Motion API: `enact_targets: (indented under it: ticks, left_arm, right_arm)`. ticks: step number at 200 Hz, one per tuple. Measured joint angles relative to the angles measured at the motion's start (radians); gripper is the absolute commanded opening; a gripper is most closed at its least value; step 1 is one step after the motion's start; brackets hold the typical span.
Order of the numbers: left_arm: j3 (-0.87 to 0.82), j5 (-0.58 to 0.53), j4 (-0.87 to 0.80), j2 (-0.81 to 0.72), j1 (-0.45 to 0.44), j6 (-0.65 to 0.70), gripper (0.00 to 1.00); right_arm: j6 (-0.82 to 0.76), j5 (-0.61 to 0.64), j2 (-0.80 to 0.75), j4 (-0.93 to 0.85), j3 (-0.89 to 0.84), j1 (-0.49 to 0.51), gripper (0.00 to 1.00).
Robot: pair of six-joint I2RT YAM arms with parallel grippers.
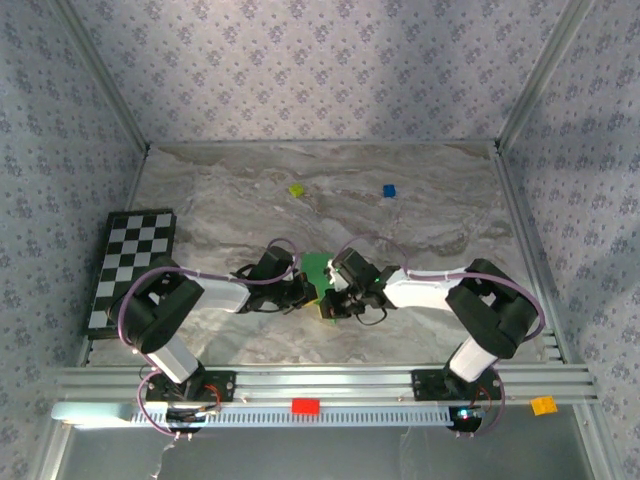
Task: Fold a paper plane with a square sheet of paper (pick it up from the middle)
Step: Third fold the triangle at the center of the table.
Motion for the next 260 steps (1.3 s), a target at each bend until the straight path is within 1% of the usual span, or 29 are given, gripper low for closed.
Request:
enact_targets:
  ticks: [158, 227, 260]
  left_arm:
    - [0.001, -0.001, -0.003, 0.0, 0.0, 0.007, 0.0]
    - [0.001, -0.001, -0.002, 0.0, 0.0, 0.007, 0.0]
    - [0.001, -0.001, -0.002, 0.0, 0.0, 0.007, 0.0]
  right_arm:
    - [0.047, -0.016, -0.09, 0.15, -0.168, 0.0, 0.08]
    - [0.048, -0.049, -0.167, 0.095, -0.19, -0.015, 0.1]
    - [0.048, -0.06, -0.175, 0.055, -0.107, -0.02, 0.1]
